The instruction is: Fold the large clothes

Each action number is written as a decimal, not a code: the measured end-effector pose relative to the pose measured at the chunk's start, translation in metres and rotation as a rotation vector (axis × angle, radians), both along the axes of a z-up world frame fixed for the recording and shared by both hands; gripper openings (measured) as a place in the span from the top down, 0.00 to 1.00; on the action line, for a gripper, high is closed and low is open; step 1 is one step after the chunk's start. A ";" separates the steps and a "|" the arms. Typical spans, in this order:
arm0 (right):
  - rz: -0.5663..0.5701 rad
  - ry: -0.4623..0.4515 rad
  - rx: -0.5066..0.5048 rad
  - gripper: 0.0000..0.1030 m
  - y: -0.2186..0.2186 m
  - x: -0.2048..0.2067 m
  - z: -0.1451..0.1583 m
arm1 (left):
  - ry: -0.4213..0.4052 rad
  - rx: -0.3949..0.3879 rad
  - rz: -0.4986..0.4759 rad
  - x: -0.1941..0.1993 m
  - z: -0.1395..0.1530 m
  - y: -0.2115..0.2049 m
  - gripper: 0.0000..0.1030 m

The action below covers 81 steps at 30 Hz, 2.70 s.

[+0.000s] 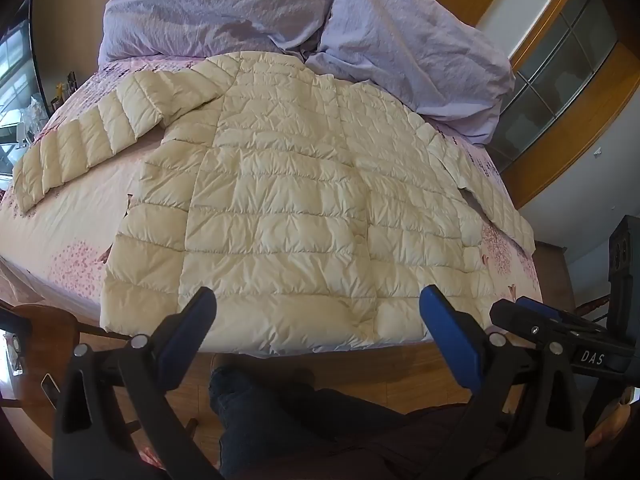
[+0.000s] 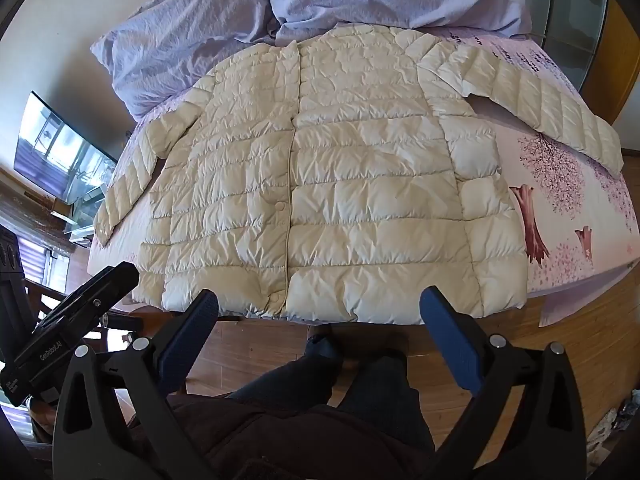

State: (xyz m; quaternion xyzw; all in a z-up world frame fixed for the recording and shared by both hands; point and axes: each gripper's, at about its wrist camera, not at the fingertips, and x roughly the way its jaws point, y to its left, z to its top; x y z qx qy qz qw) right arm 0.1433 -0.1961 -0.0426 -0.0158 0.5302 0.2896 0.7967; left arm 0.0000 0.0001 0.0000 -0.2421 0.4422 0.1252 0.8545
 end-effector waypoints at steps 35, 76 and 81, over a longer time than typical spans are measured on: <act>-0.001 0.003 -0.002 0.01 -0.001 0.002 -0.002 | -0.003 -0.001 -0.001 0.000 0.000 0.000 0.02; -0.001 0.010 -0.005 0.01 -0.001 0.004 -0.004 | 0.000 -0.004 -0.001 0.000 0.000 0.000 0.02; -0.001 0.010 -0.005 0.01 0.000 0.005 -0.003 | 0.001 -0.004 -0.001 0.000 0.000 0.000 0.02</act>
